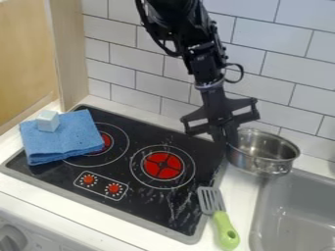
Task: Placed the silver pot in beween the right and left burner.
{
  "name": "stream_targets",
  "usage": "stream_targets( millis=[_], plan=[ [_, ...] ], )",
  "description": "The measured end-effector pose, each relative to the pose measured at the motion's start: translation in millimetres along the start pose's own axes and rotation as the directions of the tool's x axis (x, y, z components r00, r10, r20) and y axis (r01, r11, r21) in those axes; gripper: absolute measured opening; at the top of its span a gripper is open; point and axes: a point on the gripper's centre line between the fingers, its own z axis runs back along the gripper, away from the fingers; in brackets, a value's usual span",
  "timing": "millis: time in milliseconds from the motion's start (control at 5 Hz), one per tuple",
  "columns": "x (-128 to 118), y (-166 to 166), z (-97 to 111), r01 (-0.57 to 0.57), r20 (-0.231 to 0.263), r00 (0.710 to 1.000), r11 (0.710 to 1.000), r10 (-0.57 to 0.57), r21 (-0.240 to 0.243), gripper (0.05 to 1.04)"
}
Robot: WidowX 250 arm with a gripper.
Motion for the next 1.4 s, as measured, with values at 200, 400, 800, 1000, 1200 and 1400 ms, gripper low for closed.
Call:
stream_targets(
  millis=[200, 400, 800, 1000, 1200, 1400],
  plan=[
    [-7, 0, 22, -0.007, 0.043, 0.999, 1.0, 0.008, -0.021, 0.05],
    [-23, 4, 49, -0.012, 0.103, 0.995, 0.999, 0.017, -0.041, 0.05],
    [-43, 56, 83, -0.154, 0.207, 0.965, 0.986, 0.163, -0.058, 0.051],
    [-43, 90, 87, -0.263, 0.232, 0.934, 0.963, 0.27, -0.061, 0.05],
    [-37, 113, 89, -0.312, 0.281, 0.905, 0.947, 0.32, -0.073, 0.05],
    [-32, 136, 92, -0.362, 0.325, 0.872, 0.929, 0.365, -0.074, 0.05]
  ],
)
